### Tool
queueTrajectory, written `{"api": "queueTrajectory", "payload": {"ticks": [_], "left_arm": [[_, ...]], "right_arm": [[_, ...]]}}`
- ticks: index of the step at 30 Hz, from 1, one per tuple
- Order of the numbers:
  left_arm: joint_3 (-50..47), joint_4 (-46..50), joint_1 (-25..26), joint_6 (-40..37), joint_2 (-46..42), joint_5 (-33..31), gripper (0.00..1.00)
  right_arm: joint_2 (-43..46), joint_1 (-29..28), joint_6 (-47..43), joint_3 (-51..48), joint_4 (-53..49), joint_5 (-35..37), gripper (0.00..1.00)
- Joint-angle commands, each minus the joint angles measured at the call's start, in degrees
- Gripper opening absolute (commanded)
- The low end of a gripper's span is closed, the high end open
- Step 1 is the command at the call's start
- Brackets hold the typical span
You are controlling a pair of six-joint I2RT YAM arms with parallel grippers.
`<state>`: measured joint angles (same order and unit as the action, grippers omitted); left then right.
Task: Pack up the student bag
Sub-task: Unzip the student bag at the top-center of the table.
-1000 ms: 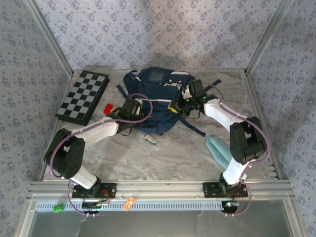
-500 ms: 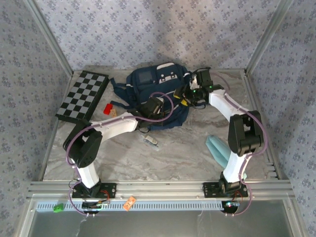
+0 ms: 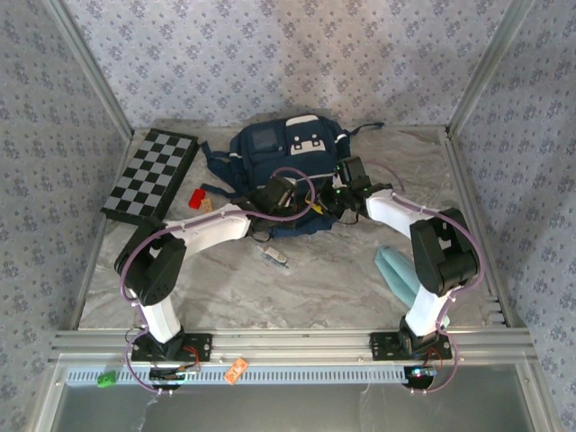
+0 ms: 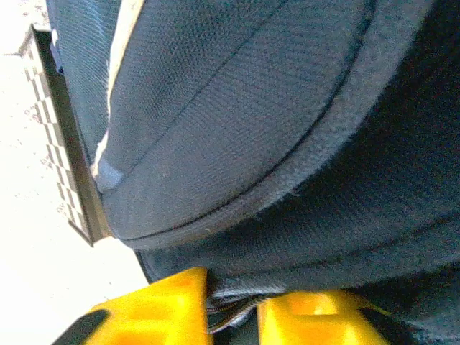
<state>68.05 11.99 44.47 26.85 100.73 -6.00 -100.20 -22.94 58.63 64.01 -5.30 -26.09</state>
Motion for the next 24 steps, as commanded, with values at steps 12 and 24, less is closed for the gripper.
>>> {"api": "queueTrajectory", "payload": {"ticks": [12, 24], "left_arm": [[-6.81, 5.74, -9.85, -3.80, -8.39, -6.07, 0.00], [-6.53, -2.48, -18.92, -8.86, -5.33, -7.31, 0.00]], "right_arm": [[3.26, 3.45, -7.22, 3.82, -7.27, 1.26, 0.00], [5.28, 5.80, -9.06, 5.56, -9.53, -1.66, 0.00]]}}
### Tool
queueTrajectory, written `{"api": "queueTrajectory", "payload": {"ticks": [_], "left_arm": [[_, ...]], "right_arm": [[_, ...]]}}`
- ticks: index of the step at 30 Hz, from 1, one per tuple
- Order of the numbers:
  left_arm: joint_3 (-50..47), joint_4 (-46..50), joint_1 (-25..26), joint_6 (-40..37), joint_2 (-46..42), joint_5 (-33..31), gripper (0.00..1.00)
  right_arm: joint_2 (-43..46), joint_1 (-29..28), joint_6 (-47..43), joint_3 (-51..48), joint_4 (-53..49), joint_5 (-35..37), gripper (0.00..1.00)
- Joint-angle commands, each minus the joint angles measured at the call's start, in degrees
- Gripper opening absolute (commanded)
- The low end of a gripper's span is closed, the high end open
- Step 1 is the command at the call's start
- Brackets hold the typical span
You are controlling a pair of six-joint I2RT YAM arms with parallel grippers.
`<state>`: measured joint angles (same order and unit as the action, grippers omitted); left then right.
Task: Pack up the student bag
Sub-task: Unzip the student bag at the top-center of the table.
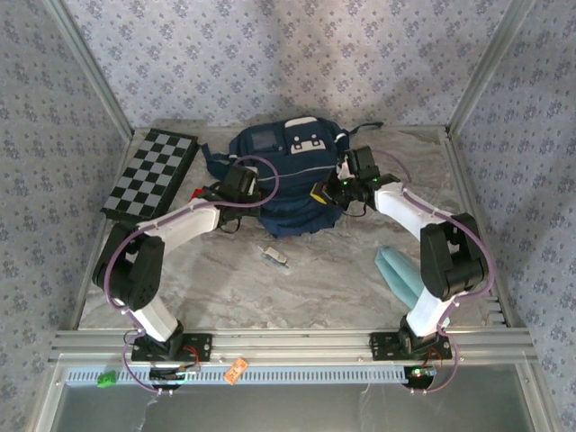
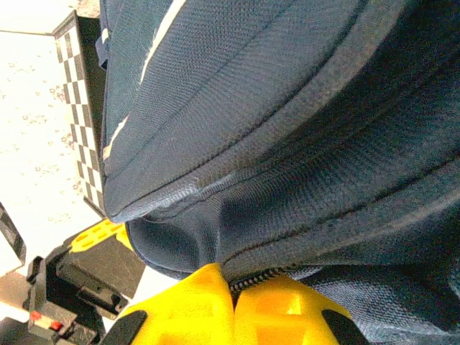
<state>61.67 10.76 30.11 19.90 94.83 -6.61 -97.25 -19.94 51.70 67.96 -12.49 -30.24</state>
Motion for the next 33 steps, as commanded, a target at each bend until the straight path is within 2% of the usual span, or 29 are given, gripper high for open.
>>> {"api": "queueTrajectory", "payload": {"ticks": [1, 5, 13, 17, 21, 24, 28, 31, 33], "left_arm": [[-0.09, -2.75, -5.61, -2.25, 0.83, -5.87, 0.00], [2.58, -5.11, -8.88, -3.50, 3.35, -4.05, 0.00], [6.31, -6.61, -11.99, -5.93, 6.99, -1.73, 0.00], [2.51, -9.35, -10.02, -7.16, 3.81, 1.57, 0.00], [1.60, -9.32, -6.83, -6.87, 3.46, 2.92, 0.00], [1.61, -9.09, -4.97, -5.91, 3.32, 4.42, 0.00], [1.59, -8.57, -2.63, -5.06, 2.74, 5.06, 0.00], [2.49, -7.31, -1.68, -4.70, 2.85, 6.23, 0.00], [2.93, -6.71, -0.52, -4.78, 2.65, 6.14, 0.00]], "right_arm": [[2.35, 2.81, -2.35, 1.55, -2.43, 2.34, 0.00], [2.84, 3.26, -3.19, 0.97, -3.57, 3.01, 0.00], [3.59, 4.38, -3.70, 1.04, -4.70, 1.86, 0.00], [3.21, 4.65, -4.24, 1.91, -4.56, 2.95, 0.00], [0.86, 3.96, -1.25, 4.61, -4.25, -0.72, 0.01], [3.06, -1.26, 1.54, 3.37, -3.96, 3.43, 0.24], [5.15, -6.97, 11.65, -2.89, 4.00, 7.18, 0.41], [5.16, -9.78, 17.22, -6.21, 9.33, 11.08, 0.51], [4.50, -10.62, 20.17, -7.23, 11.56, 12.71, 0.52]]}}
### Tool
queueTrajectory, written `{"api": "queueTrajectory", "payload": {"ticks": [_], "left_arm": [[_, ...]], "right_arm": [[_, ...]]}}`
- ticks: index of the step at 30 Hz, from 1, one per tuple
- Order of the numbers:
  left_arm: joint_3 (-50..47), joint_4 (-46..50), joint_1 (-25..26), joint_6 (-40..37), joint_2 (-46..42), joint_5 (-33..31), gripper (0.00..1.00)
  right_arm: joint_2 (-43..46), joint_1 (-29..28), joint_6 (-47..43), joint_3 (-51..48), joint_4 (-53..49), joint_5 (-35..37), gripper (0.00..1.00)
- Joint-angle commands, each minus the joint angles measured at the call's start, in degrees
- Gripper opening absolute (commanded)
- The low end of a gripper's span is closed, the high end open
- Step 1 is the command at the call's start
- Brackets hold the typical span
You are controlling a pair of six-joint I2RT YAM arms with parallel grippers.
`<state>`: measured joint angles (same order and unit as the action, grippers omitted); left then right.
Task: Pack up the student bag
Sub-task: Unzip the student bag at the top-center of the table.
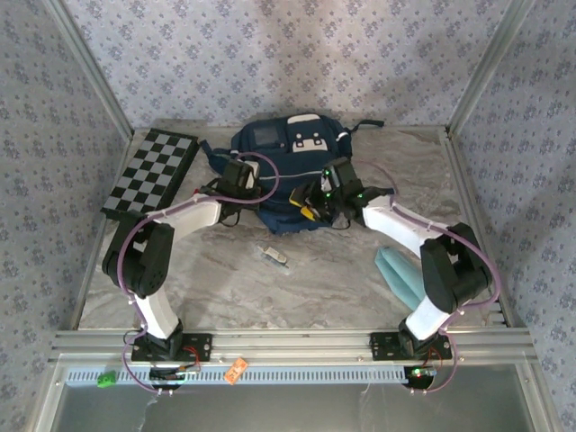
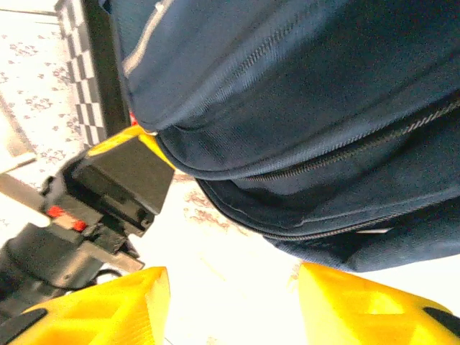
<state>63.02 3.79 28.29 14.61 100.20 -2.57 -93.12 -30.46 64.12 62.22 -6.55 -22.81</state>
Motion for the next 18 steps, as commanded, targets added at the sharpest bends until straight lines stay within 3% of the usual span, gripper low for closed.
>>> {"api": "queueTrajectory", "payload": {"ticks": [1, 8, 18], "left_arm": [[1.51, 0.25, 1.86, 0.51, -2.91, 2.15, 0.00], [1.97, 1.46, 4.69, 0.51, -2.64, 2.57, 0.00], [1.91, 2.85, 5.56, 0.70, -3.31, 2.54, 0.00]], "right_arm": [[0.24, -0.58, 9.37, -2.10, 7.38, 5.96, 0.52], [-1.76, -2.32, 14.23, -4.28, 14.84, 13.24, 0.55], [-2.47, -5.58, 18.90, -4.97, 14.15, 19.29, 0.66]]}}
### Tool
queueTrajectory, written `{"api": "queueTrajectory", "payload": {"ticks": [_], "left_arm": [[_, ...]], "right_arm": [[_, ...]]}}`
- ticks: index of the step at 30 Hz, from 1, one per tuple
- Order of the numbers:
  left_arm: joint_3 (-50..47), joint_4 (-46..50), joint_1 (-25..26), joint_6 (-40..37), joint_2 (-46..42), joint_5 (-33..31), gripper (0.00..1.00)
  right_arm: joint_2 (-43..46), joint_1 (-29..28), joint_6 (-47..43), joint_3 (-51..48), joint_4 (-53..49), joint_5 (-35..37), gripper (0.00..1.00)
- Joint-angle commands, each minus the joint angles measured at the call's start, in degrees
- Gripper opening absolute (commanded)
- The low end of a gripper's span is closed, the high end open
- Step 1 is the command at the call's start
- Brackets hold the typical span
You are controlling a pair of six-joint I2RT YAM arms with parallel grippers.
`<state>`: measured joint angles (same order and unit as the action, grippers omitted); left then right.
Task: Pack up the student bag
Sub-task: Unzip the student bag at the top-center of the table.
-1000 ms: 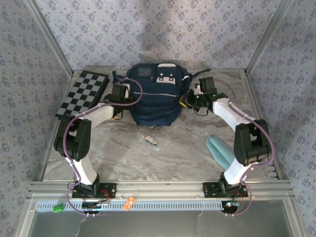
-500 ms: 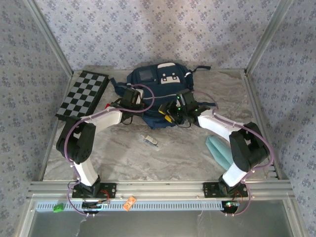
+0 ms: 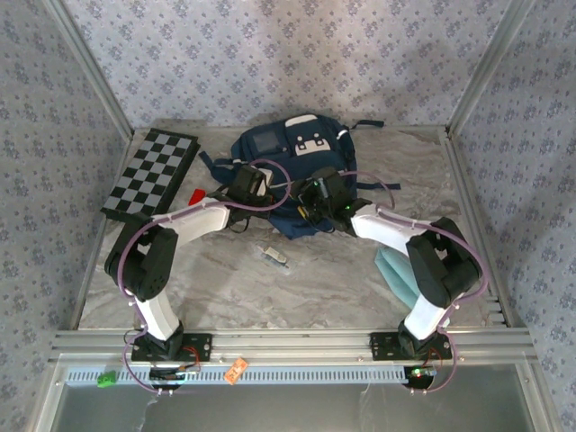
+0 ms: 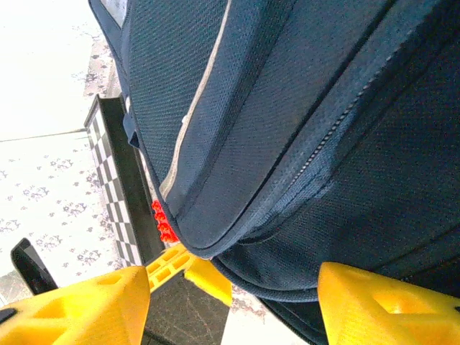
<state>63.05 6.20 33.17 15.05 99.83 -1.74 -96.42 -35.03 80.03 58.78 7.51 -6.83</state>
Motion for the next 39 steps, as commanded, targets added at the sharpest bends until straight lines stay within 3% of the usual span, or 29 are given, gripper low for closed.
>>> {"api": "queueTrajectory", "payload": {"ticks": [1, 7, 14, 20, 32, 39], "left_arm": [[1.82, 0.48, 0.75, 0.09, -3.11, 1.66, 0.00], [1.96, 0.74, 0.67, 0.05, -3.24, 1.41, 0.00], [2.05, 0.75, 1.26, 0.60, -3.84, 2.14, 0.00], [1.22, 0.90, 1.69, 0.66, -4.39, 2.18, 0.00], [0.97, 4.60, 1.90, -2.08, -4.28, -0.57, 0.00], [2.09, 11.86, 2.48, -4.18, -4.57, -7.61, 0.00]], "right_arm": [[1.78, -1.44, 3.63, -2.60, 0.07, 4.13, 0.68], [2.03, -2.23, 4.31, -2.97, -1.84, 5.77, 0.76], [-2.77, -1.21, 2.85, 0.91, 1.54, 6.76, 0.70], [-3.35, -0.50, -0.26, 4.83, -1.11, 10.36, 0.57], [-1.11, 3.11, -5.44, 3.00, -1.40, 7.74, 0.00], [2.76, 6.83, -9.47, -0.34, -2.31, 0.30, 0.00]]}}
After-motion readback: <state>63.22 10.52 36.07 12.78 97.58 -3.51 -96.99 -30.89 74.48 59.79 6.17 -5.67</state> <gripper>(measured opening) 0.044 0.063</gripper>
